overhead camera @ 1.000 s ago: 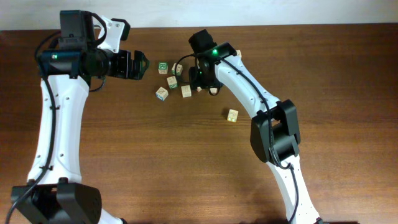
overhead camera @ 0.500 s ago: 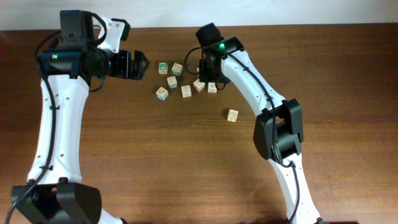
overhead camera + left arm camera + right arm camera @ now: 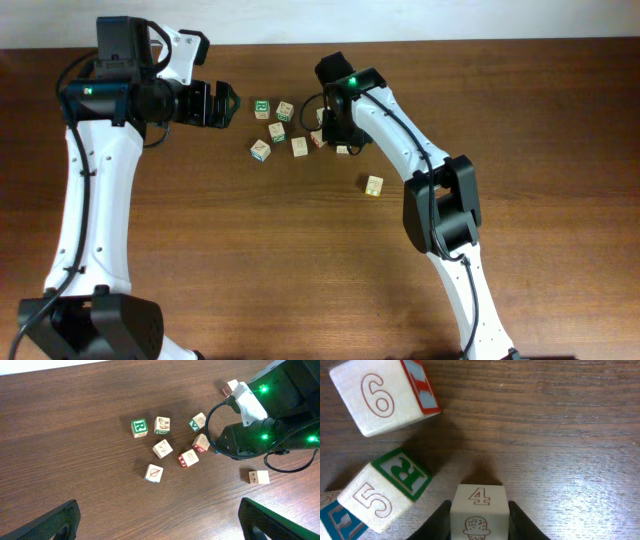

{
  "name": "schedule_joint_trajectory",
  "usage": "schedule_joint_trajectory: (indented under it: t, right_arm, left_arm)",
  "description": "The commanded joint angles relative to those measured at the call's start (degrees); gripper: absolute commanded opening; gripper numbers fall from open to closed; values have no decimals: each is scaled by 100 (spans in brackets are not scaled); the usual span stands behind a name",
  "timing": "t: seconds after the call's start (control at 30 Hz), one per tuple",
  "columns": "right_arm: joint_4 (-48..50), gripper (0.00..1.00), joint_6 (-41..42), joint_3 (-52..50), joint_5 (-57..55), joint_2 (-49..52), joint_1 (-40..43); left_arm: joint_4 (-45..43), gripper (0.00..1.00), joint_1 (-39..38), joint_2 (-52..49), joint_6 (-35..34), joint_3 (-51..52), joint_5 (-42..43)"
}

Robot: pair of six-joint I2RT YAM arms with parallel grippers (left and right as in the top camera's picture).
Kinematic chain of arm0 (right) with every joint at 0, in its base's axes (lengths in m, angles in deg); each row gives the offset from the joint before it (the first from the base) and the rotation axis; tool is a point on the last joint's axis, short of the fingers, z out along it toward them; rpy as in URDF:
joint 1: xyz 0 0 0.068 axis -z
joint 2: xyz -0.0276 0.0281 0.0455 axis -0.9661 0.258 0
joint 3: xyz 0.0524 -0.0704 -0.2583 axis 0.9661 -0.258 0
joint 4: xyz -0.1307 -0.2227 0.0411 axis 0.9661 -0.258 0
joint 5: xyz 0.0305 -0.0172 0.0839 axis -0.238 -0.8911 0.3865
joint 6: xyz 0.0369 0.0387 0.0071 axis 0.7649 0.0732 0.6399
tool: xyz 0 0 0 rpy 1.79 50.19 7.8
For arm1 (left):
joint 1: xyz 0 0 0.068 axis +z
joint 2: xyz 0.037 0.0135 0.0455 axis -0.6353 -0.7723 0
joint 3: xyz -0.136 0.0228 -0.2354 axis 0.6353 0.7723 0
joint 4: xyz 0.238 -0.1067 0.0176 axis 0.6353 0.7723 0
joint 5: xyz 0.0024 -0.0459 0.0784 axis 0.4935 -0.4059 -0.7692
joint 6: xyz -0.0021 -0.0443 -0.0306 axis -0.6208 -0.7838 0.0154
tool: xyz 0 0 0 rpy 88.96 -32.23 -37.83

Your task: Rotate 5 blocks

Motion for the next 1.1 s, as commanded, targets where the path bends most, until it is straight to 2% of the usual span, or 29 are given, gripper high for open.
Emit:
schedule_joint_trajectory:
  t: [0.0,0.13,0.27,0.3,0.4,0.47,0.6,0.7,0.77,0.97,1.0,1.07]
  right_arm:
    - [-734,28,50,-66,824,39,-4]
    - [-1792,28,48,-66,887,39,-4]
    - [-2122,29,-17,-66,807,39,0]
    - [-2114,35,-15,-66,699,39,2]
    - [-2098,43,-17,-59,645,35,7]
    - [-2135,44,-20,57,647,-24,7]
    - [-2527,45,-238,931,710,-243,9]
    - [-3139,44,-518,2050,772,-254,9]
    - [-3136,44,-623,2299,994,-487,13]
    - [-3139,44,-1123,2133,1274,-1613,229]
    - [-3139,44,-1121,1947,1196,-1871,278]
    - [-3136,44,-1060,850,791,-2621,496]
  left_arm:
    - [9,99,24,2,-26,-146,15]
    - [9,99,24,2,-26,-146,17]
    - [9,99,24,2,-26,-146,15]
    - [9,99,24,2,-26,-146,17]
    - [9,99,24,2,-26,-146,17]
    - [9,99,24,2,-26,-146,17]
    - [9,99,24,2,-26,-146,17]
    - [9,99,24,2,-26,-146,17]
    - [9,99,24,2,-26,-146,17]
    - [9,99,24,2,-26,-146,15]
    - [9,99,24,2,-26,-146,17]
    - [9,99,24,2,-26,-146,17]
